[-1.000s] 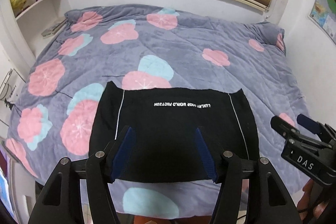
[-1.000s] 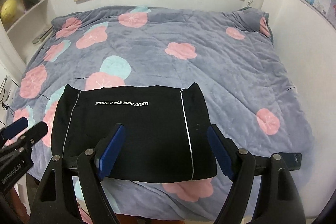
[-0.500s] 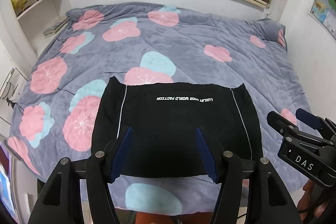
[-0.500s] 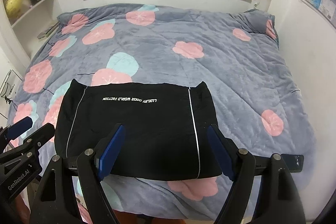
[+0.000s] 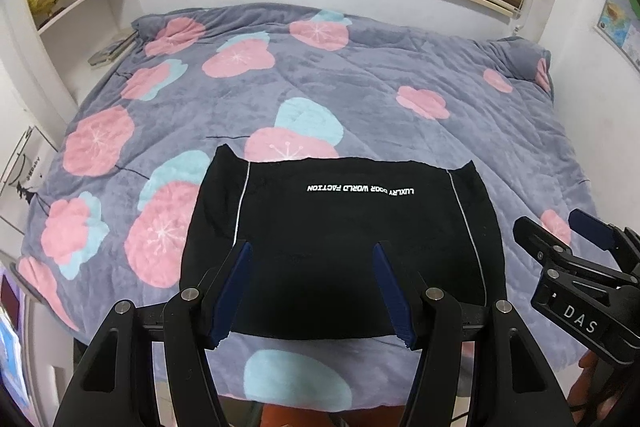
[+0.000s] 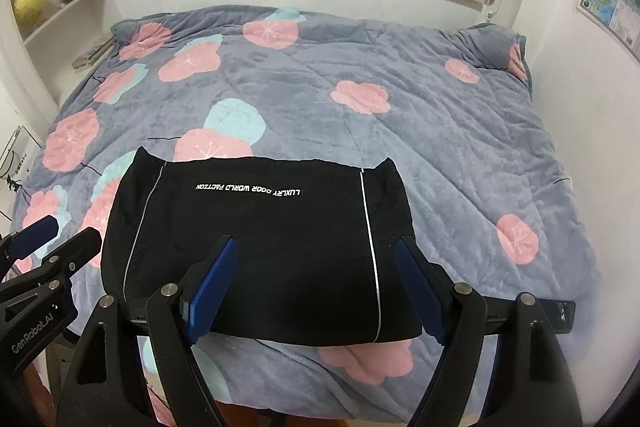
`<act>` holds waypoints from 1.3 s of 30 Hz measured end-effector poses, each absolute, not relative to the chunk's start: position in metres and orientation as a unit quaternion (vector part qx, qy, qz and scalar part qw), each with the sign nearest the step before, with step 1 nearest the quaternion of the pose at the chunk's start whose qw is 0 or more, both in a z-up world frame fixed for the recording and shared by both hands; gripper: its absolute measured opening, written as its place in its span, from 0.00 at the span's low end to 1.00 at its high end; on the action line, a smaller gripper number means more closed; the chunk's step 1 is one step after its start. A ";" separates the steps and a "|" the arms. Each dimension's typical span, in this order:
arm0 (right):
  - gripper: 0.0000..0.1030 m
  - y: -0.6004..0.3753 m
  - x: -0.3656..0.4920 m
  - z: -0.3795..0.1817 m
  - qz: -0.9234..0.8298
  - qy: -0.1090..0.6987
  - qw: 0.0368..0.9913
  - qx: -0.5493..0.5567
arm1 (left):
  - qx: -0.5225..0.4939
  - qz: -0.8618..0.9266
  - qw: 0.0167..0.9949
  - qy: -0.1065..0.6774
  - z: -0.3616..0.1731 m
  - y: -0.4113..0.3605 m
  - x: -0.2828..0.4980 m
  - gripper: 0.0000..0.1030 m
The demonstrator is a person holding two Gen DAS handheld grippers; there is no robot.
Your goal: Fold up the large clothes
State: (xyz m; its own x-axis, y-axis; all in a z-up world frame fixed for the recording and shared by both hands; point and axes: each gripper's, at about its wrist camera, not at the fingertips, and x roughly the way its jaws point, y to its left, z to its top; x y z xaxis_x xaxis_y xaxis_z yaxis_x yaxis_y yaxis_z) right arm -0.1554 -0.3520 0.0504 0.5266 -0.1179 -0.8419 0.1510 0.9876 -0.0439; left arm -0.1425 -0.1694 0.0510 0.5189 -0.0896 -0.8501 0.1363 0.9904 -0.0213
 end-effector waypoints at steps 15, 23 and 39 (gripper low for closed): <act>0.79 -0.352 -0.158 0.049 -0.078 0.485 0.871 0.017 | 0.028 -0.070 0.868 0.491 0.049 -0.172 -0.141 0.62; 0.79 -0.352 -0.158 0.047 -0.078 0.486 0.870 0.017 | 0.028 -0.073 0.867 0.492 0.046 -0.171 -0.141 0.62; 0.79 -0.359 -0.161 0.036 -0.071 0.493 0.867 0.013 | 0.026 -0.075 0.862 0.500 0.037 -0.168 -0.138 0.62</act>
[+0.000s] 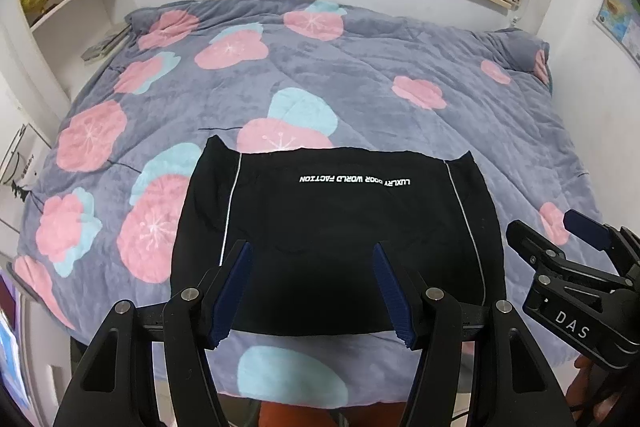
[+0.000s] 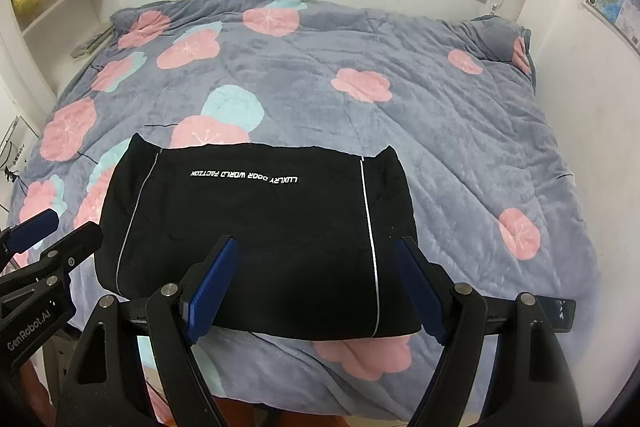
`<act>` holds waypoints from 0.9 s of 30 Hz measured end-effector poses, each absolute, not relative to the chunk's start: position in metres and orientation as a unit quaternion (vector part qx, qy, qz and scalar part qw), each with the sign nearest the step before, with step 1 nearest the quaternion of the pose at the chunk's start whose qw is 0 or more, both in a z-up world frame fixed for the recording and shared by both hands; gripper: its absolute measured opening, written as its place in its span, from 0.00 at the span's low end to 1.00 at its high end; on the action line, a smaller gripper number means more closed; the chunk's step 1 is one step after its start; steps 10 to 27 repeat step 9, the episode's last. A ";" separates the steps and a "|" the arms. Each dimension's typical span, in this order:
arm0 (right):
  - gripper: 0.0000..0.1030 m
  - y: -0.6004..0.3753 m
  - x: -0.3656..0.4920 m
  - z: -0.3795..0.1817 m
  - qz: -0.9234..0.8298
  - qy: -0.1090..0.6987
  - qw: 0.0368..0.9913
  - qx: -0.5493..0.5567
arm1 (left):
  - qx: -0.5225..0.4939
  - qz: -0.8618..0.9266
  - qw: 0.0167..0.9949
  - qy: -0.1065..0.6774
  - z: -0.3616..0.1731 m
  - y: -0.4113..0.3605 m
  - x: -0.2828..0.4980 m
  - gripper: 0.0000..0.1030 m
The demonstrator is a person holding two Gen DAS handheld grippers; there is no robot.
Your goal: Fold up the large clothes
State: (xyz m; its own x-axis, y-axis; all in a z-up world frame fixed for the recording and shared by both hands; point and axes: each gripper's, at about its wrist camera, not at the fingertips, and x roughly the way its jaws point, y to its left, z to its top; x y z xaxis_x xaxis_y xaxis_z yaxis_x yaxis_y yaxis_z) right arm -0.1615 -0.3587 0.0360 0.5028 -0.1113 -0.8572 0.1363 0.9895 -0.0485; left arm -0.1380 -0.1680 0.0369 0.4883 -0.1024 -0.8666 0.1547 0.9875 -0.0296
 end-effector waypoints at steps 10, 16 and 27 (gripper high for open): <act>0.80 -0.372 -0.157 0.034 -0.063 0.497 0.865 0.007 | 0.039 -0.058 0.872 0.485 0.037 -0.165 -0.134 0.62; 0.80 -0.372 -0.157 0.034 -0.063 0.497 0.865 0.007 | 0.039 -0.058 0.872 0.485 0.037 -0.165 -0.134 0.62; 0.80 -0.372 -0.157 0.034 -0.063 0.497 0.865 0.007 | 0.039 -0.058 0.872 0.485 0.037 -0.165 -0.134 0.62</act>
